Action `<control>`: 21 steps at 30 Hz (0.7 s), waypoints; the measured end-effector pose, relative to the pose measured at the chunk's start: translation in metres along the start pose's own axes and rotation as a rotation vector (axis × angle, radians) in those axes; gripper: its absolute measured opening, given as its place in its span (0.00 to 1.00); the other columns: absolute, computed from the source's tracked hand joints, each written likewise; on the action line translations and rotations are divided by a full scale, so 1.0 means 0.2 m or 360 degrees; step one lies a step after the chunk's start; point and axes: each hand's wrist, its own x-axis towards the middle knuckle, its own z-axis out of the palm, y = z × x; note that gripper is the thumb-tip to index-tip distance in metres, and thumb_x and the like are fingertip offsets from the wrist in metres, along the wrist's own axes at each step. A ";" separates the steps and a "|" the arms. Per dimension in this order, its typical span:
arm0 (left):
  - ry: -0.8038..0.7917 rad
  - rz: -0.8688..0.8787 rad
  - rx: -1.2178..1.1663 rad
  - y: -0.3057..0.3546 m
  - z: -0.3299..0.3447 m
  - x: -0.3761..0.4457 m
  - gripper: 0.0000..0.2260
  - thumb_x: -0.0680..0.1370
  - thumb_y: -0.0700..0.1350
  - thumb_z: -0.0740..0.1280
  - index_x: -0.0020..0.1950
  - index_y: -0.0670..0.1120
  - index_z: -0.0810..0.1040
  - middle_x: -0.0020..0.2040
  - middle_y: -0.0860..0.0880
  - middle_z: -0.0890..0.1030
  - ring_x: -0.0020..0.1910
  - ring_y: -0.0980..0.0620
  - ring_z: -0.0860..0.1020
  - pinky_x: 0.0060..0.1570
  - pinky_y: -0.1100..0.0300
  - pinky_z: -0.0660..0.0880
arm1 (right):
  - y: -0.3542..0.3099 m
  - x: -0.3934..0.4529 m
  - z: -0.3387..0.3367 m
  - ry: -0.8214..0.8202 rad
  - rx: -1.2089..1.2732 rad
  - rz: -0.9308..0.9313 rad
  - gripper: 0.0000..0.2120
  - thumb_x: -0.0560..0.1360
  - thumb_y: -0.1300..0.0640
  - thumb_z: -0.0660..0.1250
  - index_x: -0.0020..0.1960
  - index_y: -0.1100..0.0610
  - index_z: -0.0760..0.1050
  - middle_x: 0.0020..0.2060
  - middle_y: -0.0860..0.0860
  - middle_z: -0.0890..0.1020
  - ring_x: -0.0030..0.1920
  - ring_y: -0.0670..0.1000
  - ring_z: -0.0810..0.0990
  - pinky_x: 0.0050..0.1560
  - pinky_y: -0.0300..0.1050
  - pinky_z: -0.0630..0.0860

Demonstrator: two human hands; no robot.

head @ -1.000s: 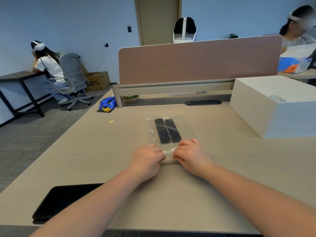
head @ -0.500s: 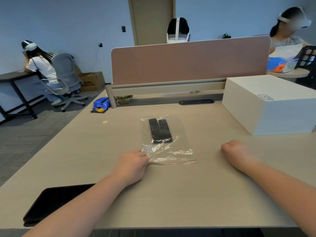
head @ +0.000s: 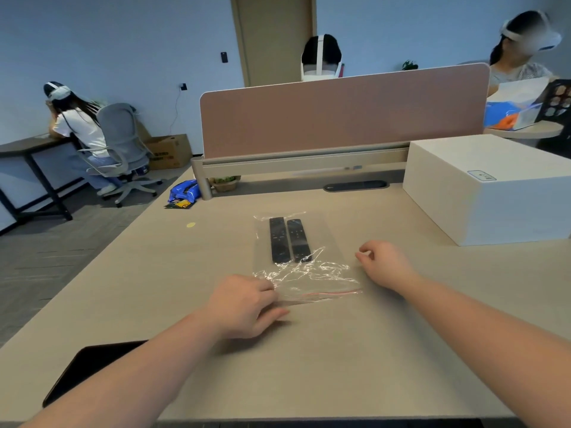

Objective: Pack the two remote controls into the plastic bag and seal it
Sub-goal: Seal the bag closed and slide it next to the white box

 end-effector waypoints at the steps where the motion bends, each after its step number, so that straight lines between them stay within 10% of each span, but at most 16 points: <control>1: 0.0042 -0.0021 0.0005 -0.02 -0.01 0.01 0.29 0.78 0.63 0.43 0.42 0.50 0.79 0.39 0.53 0.83 0.33 0.48 0.81 0.28 0.61 0.77 | -0.04 0.02 0.01 -0.0007 0.0066 0.0054 0.16 0.78 0.51 0.60 0.62 0.57 0.75 0.58 0.56 0.81 0.59 0.58 0.77 0.58 0.48 0.73; 5: 0.0244 -0.0641 -0.0289 -0.04 -0.05 0.10 0.28 0.78 0.63 0.44 0.56 0.50 0.78 0.54 0.50 0.82 0.52 0.47 0.80 0.47 0.56 0.77 | -0.16 0.11 0.07 -0.0066 0.0269 0.0224 0.21 0.78 0.50 0.60 0.68 0.58 0.68 0.65 0.57 0.76 0.65 0.59 0.74 0.64 0.50 0.69; 8: -0.0094 -0.1148 -0.0602 -0.11 0.00 0.20 0.26 0.77 0.59 0.61 0.72 0.51 0.63 0.71 0.49 0.70 0.67 0.46 0.70 0.63 0.53 0.70 | -0.22 0.18 0.13 -0.0085 0.0396 0.0299 0.24 0.77 0.49 0.61 0.71 0.58 0.64 0.66 0.58 0.74 0.66 0.60 0.72 0.66 0.52 0.70; 13: -0.0596 -0.1123 -0.0856 -0.15 0.11 0.25 0.54 0.60 0.68 0.73 0.75 0.57 0.45 0.76 0.43 0.57 0.75 0.45 0.56 0.73 0.52 0.59 | -0.25 0.28 0.16 -0.0127 0.0587 0.0375 0.29 0.74 0.54 0.66 0.72 0.56 0.60 0.66 0.59 0.74 0.63 0.61 0.73 0.65 0.54 0.72; 21: -0.0563 -0.1056 -0.0834 -0.09 0.16 0.27 0.57 0.57 0.71 0.72 0.75 0.58 0.42 0.78 0.41 0.46 0.77 0.45 0.43 0.76 0.47 0.49 | -0.17 0.36 0.24 0.0089 0.0559 0.0295 0.26 0.72 0.65 0.59 0.68 0.49 0.65 0.50 0.58 0.80 0.52 0.63 0.80 0.54 0.57 0.79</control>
